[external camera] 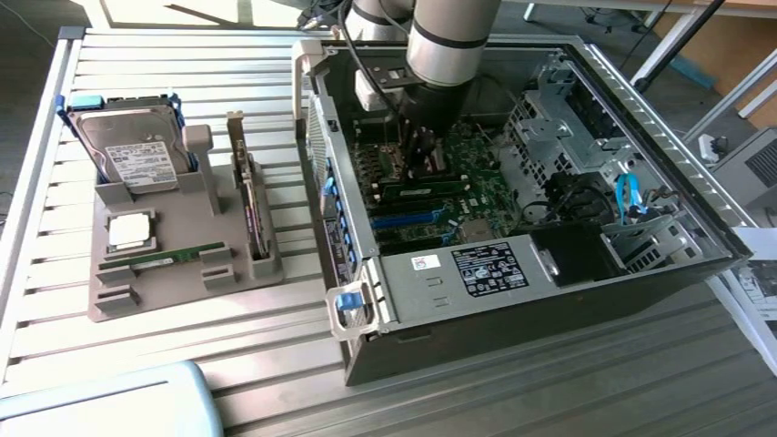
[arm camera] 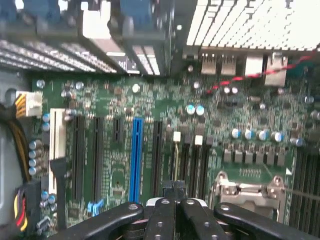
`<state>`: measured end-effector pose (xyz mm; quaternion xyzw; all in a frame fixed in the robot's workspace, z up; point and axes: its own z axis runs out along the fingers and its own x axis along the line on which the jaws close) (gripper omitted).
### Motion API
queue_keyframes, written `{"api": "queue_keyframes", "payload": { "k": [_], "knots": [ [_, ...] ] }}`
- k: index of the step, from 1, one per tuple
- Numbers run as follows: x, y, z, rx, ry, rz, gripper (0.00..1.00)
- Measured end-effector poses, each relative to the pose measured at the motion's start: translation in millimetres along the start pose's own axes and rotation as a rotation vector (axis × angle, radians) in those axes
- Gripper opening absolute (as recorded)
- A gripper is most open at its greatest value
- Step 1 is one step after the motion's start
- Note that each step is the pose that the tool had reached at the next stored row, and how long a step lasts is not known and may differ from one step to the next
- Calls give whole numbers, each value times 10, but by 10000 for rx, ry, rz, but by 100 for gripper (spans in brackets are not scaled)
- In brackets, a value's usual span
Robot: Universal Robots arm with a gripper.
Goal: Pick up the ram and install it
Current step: 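Press down the ram until it locks into place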
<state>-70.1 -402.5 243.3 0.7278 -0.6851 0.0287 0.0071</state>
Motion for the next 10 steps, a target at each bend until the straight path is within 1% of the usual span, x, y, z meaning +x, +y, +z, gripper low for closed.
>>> {"api": "queue_keyframes", "payload": {
  "k": [3, 7, 10],
  "knots": [
    [1, 3, 3, 0, -3, -3, 11],
    [-1, 9, 21, 2, -36, 0, 11],
    [-1, 11, 33, 1, -42, -1, 11]
  ]
}}
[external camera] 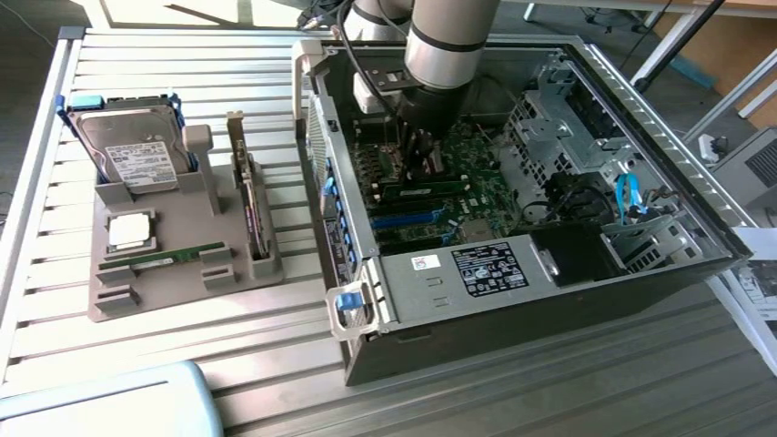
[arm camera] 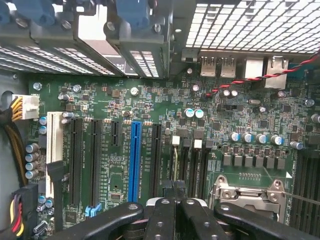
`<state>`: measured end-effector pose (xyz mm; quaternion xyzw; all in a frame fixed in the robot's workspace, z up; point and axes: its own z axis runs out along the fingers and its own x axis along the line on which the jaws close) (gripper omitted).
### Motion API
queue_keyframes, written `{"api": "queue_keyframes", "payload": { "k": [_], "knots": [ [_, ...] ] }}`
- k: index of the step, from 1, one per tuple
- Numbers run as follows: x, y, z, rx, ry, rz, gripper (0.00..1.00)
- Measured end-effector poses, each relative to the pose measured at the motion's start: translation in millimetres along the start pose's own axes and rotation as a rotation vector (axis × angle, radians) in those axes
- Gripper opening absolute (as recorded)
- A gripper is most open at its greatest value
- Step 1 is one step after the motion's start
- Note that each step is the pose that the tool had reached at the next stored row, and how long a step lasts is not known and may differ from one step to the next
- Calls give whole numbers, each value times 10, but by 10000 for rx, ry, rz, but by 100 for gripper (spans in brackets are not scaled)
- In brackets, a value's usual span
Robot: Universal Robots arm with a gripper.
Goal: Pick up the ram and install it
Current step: 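Press down the ram until it locks into place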
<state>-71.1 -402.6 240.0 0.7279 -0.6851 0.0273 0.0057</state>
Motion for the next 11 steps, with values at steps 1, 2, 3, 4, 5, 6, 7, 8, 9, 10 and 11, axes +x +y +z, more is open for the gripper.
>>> {"api": "queue_keyframes", "payload": {
  "k": [1, 2, 3, 4, 5, 6, 7, 8, 9, 10, 11],
  "knots": [
    [0, 1, 4, 1, -4, 1, 11],
    [-1, 1, 8, 1, -7, 1, 11],
    [-1, 2, 12, 2, -11, 1, 11],
    [-1, 2, 14, 1, -12, 1, 11],
    [-1, 3, 16, 0, -11, 0, 11],
    [-1, 3, 19, 2, -14, 1, 11],
    [-1, 4, 22, 2, -16, 1, 11],
    [-2, 4, 25, 2, -18, 1, 11],
    [-2, 5, 28, 1, -18, 1, 11],
    [-2, 5, 32, 1, -19, 1, 11],
    [-2, 5, 35, 1, -20, 1, 11]
  ]
}}
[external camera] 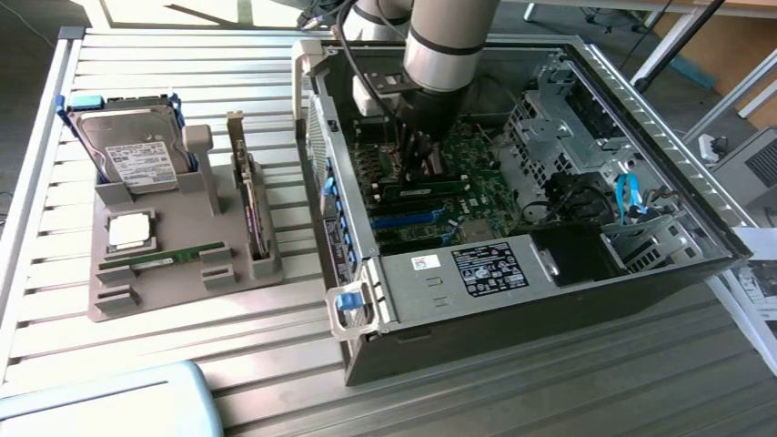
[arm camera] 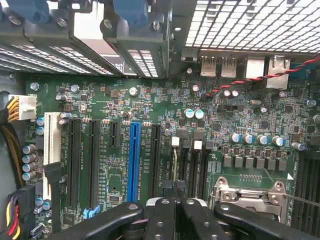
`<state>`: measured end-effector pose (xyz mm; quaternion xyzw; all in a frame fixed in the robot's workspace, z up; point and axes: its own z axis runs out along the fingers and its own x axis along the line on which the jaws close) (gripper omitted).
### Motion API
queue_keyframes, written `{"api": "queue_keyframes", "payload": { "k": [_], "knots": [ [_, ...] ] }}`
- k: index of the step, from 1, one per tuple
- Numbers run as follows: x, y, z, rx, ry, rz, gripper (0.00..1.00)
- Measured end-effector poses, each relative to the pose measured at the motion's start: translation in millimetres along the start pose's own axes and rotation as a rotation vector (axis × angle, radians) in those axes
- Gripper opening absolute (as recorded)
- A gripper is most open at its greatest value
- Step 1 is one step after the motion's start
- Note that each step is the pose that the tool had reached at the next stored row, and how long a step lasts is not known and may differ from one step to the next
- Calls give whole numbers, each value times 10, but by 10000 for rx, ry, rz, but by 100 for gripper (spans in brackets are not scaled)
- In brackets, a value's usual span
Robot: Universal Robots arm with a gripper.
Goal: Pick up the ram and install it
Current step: 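Press down the ram until it locks into place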
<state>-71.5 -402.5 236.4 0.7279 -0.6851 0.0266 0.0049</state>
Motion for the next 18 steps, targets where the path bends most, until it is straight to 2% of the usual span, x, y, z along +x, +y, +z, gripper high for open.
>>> {"api": "queue_keyframes", "payload": {
  "k": [18],
  "knots": [
    [-2, 0, 70, -2, -25, 0, 11]
  ]
}}
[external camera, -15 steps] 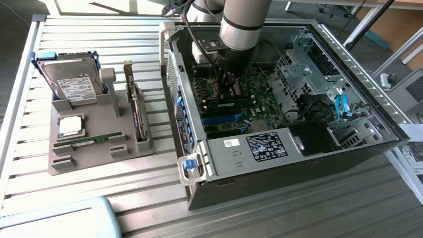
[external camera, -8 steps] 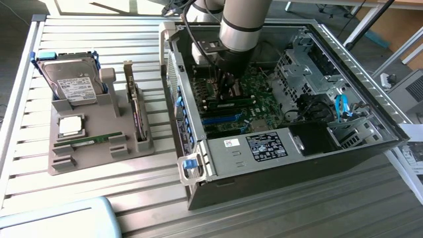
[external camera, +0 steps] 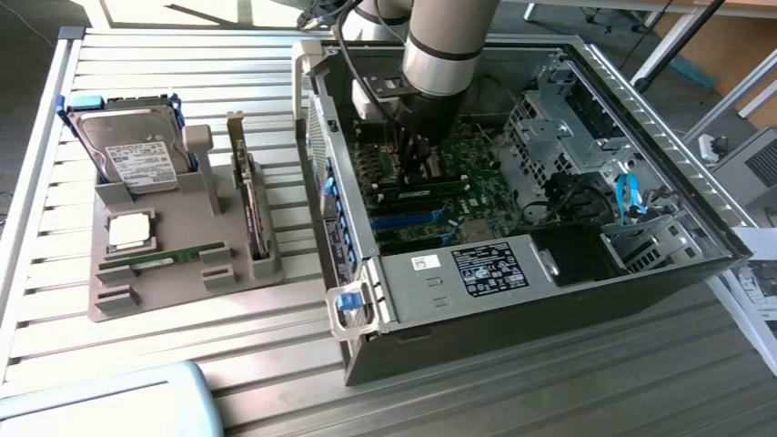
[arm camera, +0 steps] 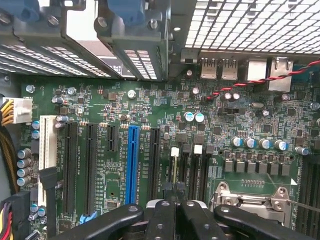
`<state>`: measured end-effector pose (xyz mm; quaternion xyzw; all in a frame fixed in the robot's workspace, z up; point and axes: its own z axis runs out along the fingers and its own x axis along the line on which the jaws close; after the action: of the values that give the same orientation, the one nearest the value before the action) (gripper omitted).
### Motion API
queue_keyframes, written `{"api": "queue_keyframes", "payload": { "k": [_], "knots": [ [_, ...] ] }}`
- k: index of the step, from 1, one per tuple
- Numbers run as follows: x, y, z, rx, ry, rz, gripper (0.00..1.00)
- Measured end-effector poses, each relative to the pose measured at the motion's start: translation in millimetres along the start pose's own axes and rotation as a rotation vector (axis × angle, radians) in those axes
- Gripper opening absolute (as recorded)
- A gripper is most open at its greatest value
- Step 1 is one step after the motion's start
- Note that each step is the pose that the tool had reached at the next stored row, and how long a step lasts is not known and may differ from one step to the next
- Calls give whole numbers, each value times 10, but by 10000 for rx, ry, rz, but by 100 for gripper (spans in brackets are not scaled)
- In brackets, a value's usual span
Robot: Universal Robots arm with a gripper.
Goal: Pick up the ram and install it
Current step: 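Press down the ram until it locks into place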
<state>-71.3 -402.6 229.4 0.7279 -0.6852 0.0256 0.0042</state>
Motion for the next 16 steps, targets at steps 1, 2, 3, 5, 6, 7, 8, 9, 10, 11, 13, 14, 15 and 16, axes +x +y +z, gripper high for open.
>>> {"api": "queue_keyframes", "payload": {
  "k": [1, 2, 3, 5, 6, 7, 8, 9, 10, 11, 13, 14, 15, 16],
  "knots": [
    [0, -1, -2, 2, -2, 0, 11],
    [-1, -2, -13, 8, -12, 1, 11],
    [-2, -5, -30, 23, -27, 0, 11],
    [3, -4, -92, 3, -5, -1, 11],
    [4, -5, -121, 7, -10, -1, 11],
    [6, -5, -155, 4, -6, -1, 11],
    [7, -6, -179, 4, -5, -1, 11],
    [8, -7, -204, 4, -6, 0, 11],
    [9, -7, -222, 4, -6, 0, 11],
    [10, -8, -255, 4, -7, 0, 11],
    [13, -10, -325, 4, -6, 0, 11],
    [15, -12, -361, 4, -5, 0, 11],
    [16, -12, -389, 4, -6, 0, 11],
    [17, -13, -415, 3, -5, 1, 11]
  ]
}}
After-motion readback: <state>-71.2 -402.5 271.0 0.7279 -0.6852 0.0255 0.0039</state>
